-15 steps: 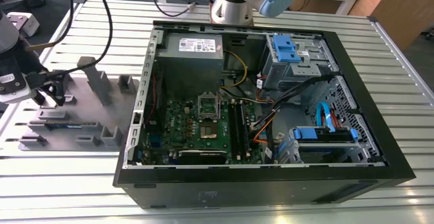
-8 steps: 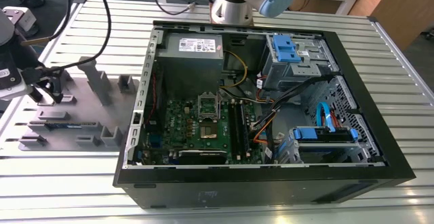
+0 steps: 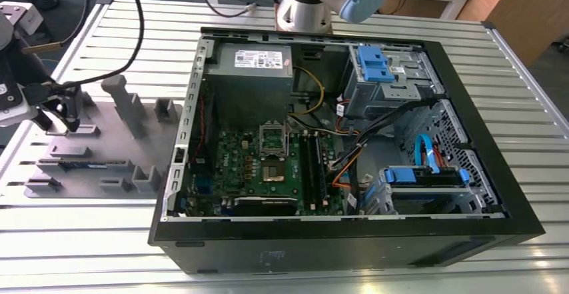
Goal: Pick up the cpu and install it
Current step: 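Pick up the cpu and move it towards the insertion slot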
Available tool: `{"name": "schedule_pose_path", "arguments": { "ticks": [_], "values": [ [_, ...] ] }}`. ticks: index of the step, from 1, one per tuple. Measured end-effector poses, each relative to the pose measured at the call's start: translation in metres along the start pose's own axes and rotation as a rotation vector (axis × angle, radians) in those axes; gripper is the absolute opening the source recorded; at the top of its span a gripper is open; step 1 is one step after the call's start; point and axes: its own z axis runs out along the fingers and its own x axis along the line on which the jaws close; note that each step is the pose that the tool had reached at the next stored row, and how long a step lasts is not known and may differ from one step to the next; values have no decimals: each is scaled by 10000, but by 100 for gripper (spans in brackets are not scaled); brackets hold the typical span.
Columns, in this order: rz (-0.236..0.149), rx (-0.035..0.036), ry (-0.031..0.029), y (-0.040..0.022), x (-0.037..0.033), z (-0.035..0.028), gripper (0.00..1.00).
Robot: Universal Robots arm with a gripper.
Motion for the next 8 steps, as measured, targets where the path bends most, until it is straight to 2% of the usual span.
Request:
{"name": "schedule_pose_path", "arguments": {
  "ticks": [8],
  "values": [
    [0,0,-1,5,0,-107,47]
  ]
}}
